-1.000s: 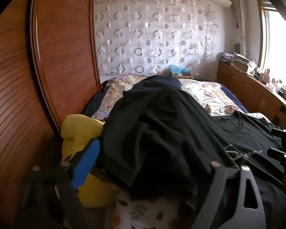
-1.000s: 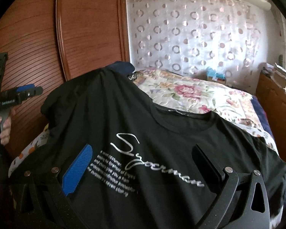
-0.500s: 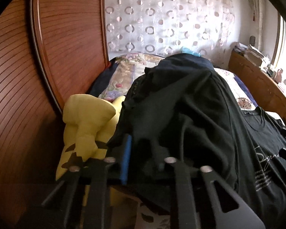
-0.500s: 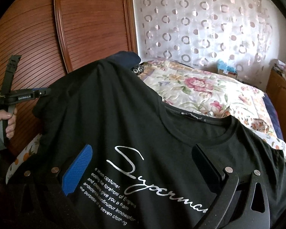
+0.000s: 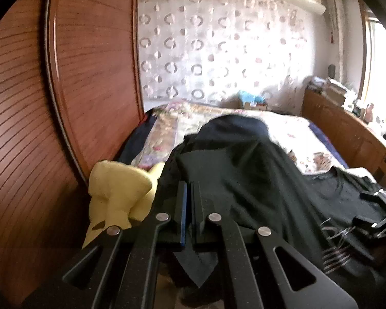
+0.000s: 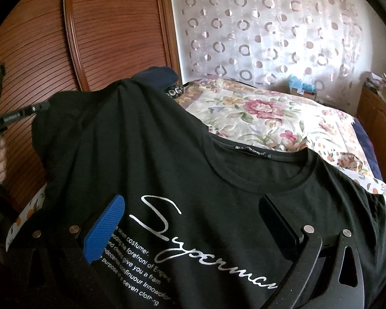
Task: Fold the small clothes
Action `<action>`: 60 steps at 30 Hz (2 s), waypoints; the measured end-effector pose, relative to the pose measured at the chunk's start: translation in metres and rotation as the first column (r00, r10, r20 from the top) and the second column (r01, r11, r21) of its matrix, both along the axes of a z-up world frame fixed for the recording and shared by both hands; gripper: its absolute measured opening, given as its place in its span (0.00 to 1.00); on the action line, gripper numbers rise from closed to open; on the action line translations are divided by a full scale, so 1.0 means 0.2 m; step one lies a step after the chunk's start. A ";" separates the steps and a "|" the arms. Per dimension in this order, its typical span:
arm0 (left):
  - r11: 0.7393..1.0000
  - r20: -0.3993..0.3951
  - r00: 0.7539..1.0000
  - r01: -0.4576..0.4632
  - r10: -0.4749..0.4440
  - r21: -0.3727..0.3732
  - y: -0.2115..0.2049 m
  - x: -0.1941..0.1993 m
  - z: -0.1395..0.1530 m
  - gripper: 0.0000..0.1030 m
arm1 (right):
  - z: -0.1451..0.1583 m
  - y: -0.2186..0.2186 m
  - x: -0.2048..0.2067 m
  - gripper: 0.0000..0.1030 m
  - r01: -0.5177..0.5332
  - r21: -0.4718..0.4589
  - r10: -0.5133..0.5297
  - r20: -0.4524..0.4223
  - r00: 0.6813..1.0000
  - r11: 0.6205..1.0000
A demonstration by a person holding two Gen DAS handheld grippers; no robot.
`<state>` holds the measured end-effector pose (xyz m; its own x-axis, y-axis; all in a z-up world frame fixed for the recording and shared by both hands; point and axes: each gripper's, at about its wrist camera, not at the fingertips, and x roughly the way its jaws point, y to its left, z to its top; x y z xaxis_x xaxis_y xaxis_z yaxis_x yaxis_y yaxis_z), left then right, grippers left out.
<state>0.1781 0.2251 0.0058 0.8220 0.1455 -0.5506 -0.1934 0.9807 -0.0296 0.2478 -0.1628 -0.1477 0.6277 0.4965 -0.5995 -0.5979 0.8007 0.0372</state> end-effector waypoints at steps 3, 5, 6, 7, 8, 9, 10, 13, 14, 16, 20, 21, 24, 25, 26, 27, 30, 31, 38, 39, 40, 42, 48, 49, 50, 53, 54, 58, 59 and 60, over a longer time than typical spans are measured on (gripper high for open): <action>0.999 0.029 0.998 0.051 -0.051 -0.010 -0.06 0.02 0.09 0.03 | 0.01 -0.01 -0.01 1.00 0.007 0.003 -0.007 0.008 1.000 1.000; 0.996 0.044 0.995 0.093 -0.093 -0.001 -0.13 0.05 0.14 0.03 | 0.01 -0.02 -0.01 1.00 0.018 0.008 -0.018 0.013 1.000 1.000; 0.994 0.049 0.993 0.109 -0.110 0.008 -0.16 0.07 0.16 0.03 | 0.02 -0.03 -0.02 1.00 0.025 0.011 -0.025 0.015 1.000 1.000; 0.992 0.053 0.990 0.127 -0.127 0.008 -0.18 0.09 0.18 0.03 | 0.02 -0.04 -0.02 1.00 0.031 0.015 -0.031 0.017 0.999 0.999; 0.988 0.058 0.987 0.152 -0.152 0.003 -0.21 0.11 0.20 0.03 | 0.02 -0.05 -0.03 1.00 0.037 0.019 -0.038 0.019 0.999 0.999; 0.984 0.065 0.982 0.177 -0.176 -0.004 -0.24 0.13 0.22 0.03 | 0.02 -0.05 -0.03 1.00 0.043 0.021 -0.043 0.021 0.999 0.999; 0.981 0.067 0.979 0.195 -0.194 -0.010 -0.27 0.14 0.23 0.03 | 0.02 -0.05 -0.04 1.00 0.050 0.022 -0.050 0.026 0.998 0.999; 0.968 0.058 0.967 0.251 -0.250 -0.014 -0.38 0.22 0.24 0.03 | 0.02 -0.06 -0.06 1.00 0.069 0.029 -0.070 0.032 0.997 0.997; 0.960 0.053 0.959 0.279 -0.278 -0.020 -0.42 0.26 0.24 0.03 | 0.02 -0.07 -0.07 1.00 0.076 0.032 -0.077 0.033 0.996 0.997; 0.949 0.045 0.949 0.314 -0.313 -0.022 -0.49 0.28 0.23 0.03 | 0.01 -0.08 -0.08 1.00 0.091 0.037 -0.092 0.033 0.995 0.995; 0.942 0.009 0.942 0.336 -0.336 -0.003 -0.56 0.35 0.21 0.03 | 0.00 -0.08 -0.11 1.00 0.111 0.040 -0.112 0.025 0.993 0.993; 0.942 0.002 0.942 0.335 -0.335 -0.003 -0.58 0.35 0.21 0.03 | 0.00 -0.08 -0.11 1.00 0.114 0.040 -0.115 0.023 0.993 0.993; 0.945 -0.015 0.945 0.328 -0.328 -0.004 -0.56 0.36 0.21 0.19 | -0.01 -0.06 -0.13 1.00 0.122 0.042 -0.123 0.017 0.992 0.992; 0.945 -0.009 0.945 0.327 -0.327 -0.008 -0.55 0.35 0.21 0.36 | -0.01 -0.06 -0.14 1.00 0.123 0.042 -0.123 0.013 0.992 0.992; 0.946 0.000 0.946 0.325 -0.325 -0.015 -0.54 0.32 0.21 0.45 | -0.02 -0.05 -0.14 1.00 0.122 0.042 -0.123 0.009 0.992 0.992; 0.947 0.004 0.947 0.321 -0.321 -0.018 -0.54 0.30 0.21 0.48 | -0.02 -0.04 -0.15 1.00 0.121 0.042 -0.121 0.006 0.993 0.992; 0.954 0.001 0.954 0.301 -0.301 -0.009 -0.50 0.25 0.19 0.66 | -0.02 -0.02 -0.13 1.00 0.112 0.041 -0.112 -0.005 0.994 0.993; 0.955 0.001 0.955 0.296 -0.296 -0.009 -0.47 0.23 0.18 0.72 | -0.03 -0.01 -0.13 1.00 0.107 0.041 -0.106 -0.008 0.994 0.993; 0.975 -0.030 0.975 0.220 -0.221 -0.027 -0.36 0.13 0.07 0.76 | -0.01 0.07 -0.09 1.00 0.033 0.053 -0.031 -0.038 0.999 0.998; 0.978 -0.031 0.978 0.206 -0.207 -0.031 -0.34 0.10 0.05 0.76 | -0.01 0.09 -0.08 0.98 0.019 0.054 -0.016 -0.042 0.999 0.998; 0.979 -0.032 0.979 0.199 -0.200 -0.036 -0.33 0.10 0.04 0.76 | -0.01 0.11 -0.08 0.98 0.009 0.050 -0.007 -0.043 0.999 0.999; 0.981 -0.036 0.981 0.188 -0.190 -0.045 -0.31 0.08 0.02 0.76 | -0.01 0.11 -0.05 0.98 -0.001 0.039 0.003 -0.038 0.999 0.999; 0.981 -0.038 0.980 0.194 -0.195 -0.029 -0.34 0.08 0.01 0.76 | -0.04 0.17 0.05 0.89 -0.049 0.050 0.053 -0.080 0.995 0.998; 0.980 -0.032 0.980 0.195 -0.196 -0.029 -0.33 0.08 0.01 0.76 | -0.05 0.18 0.08 0.81 -0.064 0.051 0.069 -0.089 0.994 0.997; 0.980 -0.025 0.980 0.195 -0.195 -0.030 -0.33 0.08 0.02 0.76 | -0.05 0.21 0.10 0.76 -0.088 0.052 0.092 -0.100 0.991 0.995; 0.981 -0.018 0.982 0.189 -0.190 -0.035 -0.32 0.07 0.03 0.76 | -0.05 0.30 0.17 0.62 -0.144 0.045 0.148 -0.121 0.982 0.989; 0.981 -0.020 0.982 0.189 -0.190 -0.034 -0.32 0.07 0.03 0.76 | -0.06 0.34 0.19 0.56 -0.169 0.046 0.174 -0.130 0.976 0.985; 0.983 -0.027 0.983 0.182 -0.182 -0.031 -0.31 0.05 0.02 0.76 | -0.12 0.49 0.29 0.43 -0.231 0.006 0.228 -0.168 0.959 0.973; 0.983 -0.029 0.983 0.181 -0.182 -0.031 -0.31 0.04 0.02 0.76 | -0.14 0.53 0.30 0.40 -0.236 -0.014 0.230 -0.175 0.957 0.972; 0.983 -0.032 0.983 0.180 -0.181 -0.028 -0.31 0.04 0.01 0.76 | -0.16 0.55 0.31 0.36 -0.240 -0.030 0.231 -0.179 0.956 0.970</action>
